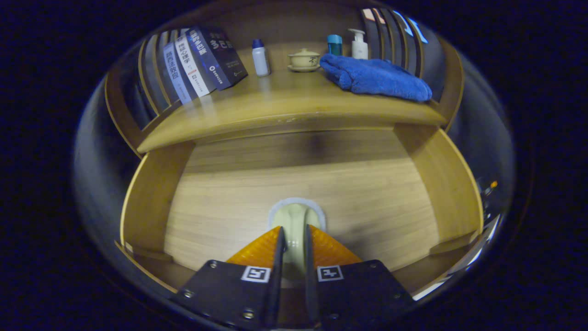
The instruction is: Pull open the drawer, take out the items inside it, and place them on the countertop above the cabinet.
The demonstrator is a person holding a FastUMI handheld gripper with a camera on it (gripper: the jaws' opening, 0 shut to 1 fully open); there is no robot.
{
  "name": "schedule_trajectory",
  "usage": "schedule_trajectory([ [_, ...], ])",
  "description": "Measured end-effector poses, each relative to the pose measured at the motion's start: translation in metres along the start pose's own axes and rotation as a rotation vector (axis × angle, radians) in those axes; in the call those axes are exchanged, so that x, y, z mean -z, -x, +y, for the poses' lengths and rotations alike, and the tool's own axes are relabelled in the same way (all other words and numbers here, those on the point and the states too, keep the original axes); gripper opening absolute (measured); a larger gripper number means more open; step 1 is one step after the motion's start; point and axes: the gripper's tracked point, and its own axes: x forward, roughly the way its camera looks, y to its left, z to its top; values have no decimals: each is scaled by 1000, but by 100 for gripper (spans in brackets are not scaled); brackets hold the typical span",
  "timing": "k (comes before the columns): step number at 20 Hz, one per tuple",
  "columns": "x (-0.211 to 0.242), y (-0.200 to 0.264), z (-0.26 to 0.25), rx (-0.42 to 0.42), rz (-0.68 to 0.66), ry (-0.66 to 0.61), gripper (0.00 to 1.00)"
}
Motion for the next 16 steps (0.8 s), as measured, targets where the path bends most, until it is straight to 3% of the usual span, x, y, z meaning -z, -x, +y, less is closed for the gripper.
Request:
schedule_trajectory([
  [3,-4,5,7,-47,-44,32,16],
  [9,-41,61,19,-125,-222,54,16],
  [16,-110,147,24,-154,-492,38,16],
])
